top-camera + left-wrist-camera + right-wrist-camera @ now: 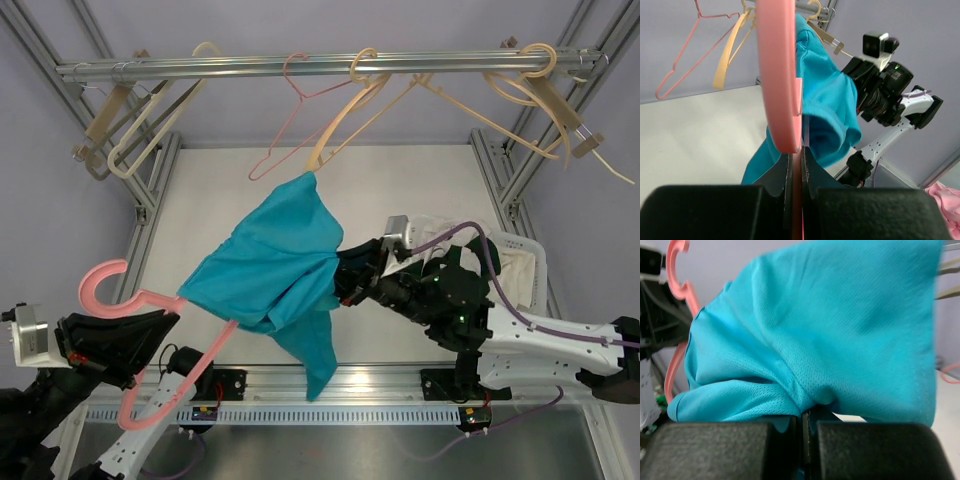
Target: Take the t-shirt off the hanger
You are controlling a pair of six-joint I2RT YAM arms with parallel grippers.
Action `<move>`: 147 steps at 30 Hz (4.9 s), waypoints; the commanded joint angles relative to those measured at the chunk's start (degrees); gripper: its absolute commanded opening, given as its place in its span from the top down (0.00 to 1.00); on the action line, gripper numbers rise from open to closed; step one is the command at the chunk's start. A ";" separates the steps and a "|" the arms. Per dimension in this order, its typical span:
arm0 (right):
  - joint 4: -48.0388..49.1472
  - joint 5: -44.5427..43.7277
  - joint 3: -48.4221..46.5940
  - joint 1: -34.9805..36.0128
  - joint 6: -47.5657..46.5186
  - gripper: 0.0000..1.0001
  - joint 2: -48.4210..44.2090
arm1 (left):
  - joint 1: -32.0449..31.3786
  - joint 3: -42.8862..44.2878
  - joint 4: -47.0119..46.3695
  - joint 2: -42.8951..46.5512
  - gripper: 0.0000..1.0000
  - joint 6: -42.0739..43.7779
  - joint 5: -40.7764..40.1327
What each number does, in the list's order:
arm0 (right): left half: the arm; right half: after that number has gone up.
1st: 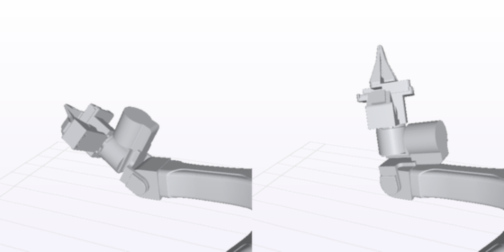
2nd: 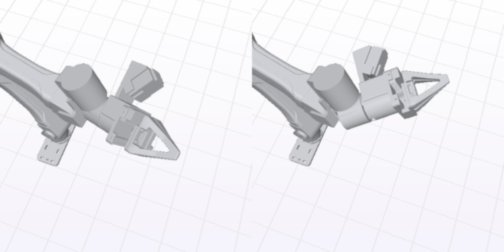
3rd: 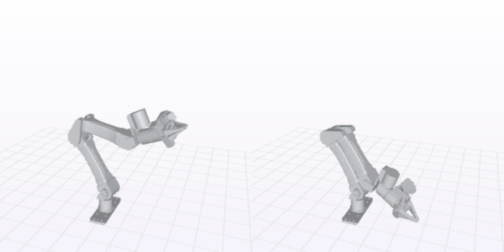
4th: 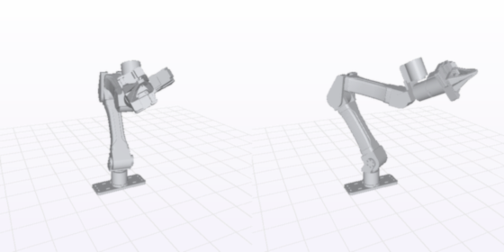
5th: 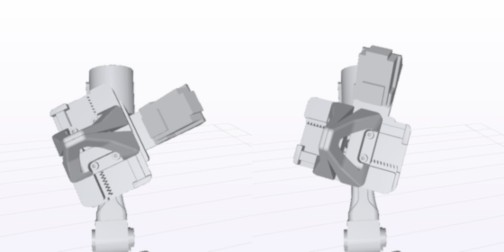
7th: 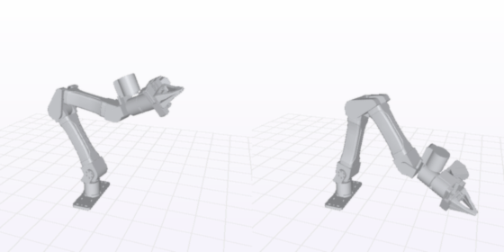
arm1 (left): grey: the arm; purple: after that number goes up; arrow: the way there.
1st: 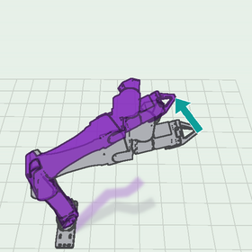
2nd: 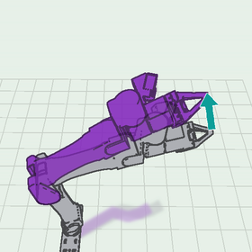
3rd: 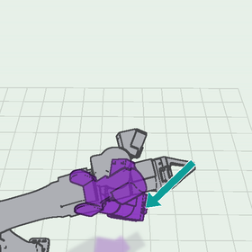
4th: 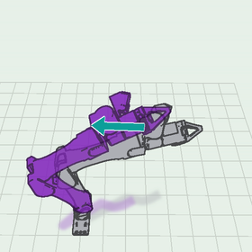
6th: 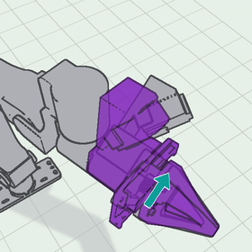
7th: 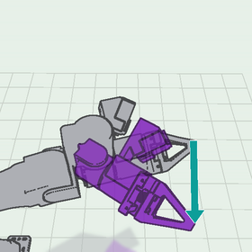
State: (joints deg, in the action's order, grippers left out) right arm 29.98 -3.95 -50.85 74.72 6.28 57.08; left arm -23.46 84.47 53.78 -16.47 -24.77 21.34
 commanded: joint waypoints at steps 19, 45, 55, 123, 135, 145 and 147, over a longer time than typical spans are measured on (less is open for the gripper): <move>-52.19 -45.18 -40.89 -0.19 -6.89 1.00 -10.06 | -0.35 -6.50 -2.63 -2.17 1.00 5.26 2.21; -47.36 -54.42 -10.99 -32.34 -5.48 1.00 -19.62 | -0.35 -5.71 -1.04 -1.37 1.00 6.49 0.02; -71.79 -50.21 15.94 -33.58 45.02 1.00 -28.34 | -0.27 -2.91 -1.13 -3.74 1.00 7.20 -2.79; -60.48 0.07 3.56 -36.05 27.29 0.54 -37.31 | 5.88 38.39 -8.25 -68.15 1.00 15.72 -22.66; -57.66 6.76 4.62 -35.96 26.32 0.42 -35.28 | 10.37 42.53 -9.30 -77.22 1.00 13.09 -16.95; -55.55 7.64 5.85 -35.96 26.32 0.42 -33.88 | 10.37 37.89 -12.55 -77.84 1.00 12.65 -16.42; -55.20 7.64 6.11 -35.96 26.32 0.42 -33.61 | 10.37 35.26 -13.43 -76.27 1.00 12.38 -16.16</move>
State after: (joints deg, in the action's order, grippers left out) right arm -27.86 1.19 -45.15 38.98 34.22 22.96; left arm -13.15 121.95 45.58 -95.24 -11.84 3.27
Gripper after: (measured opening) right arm 0.582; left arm 0.054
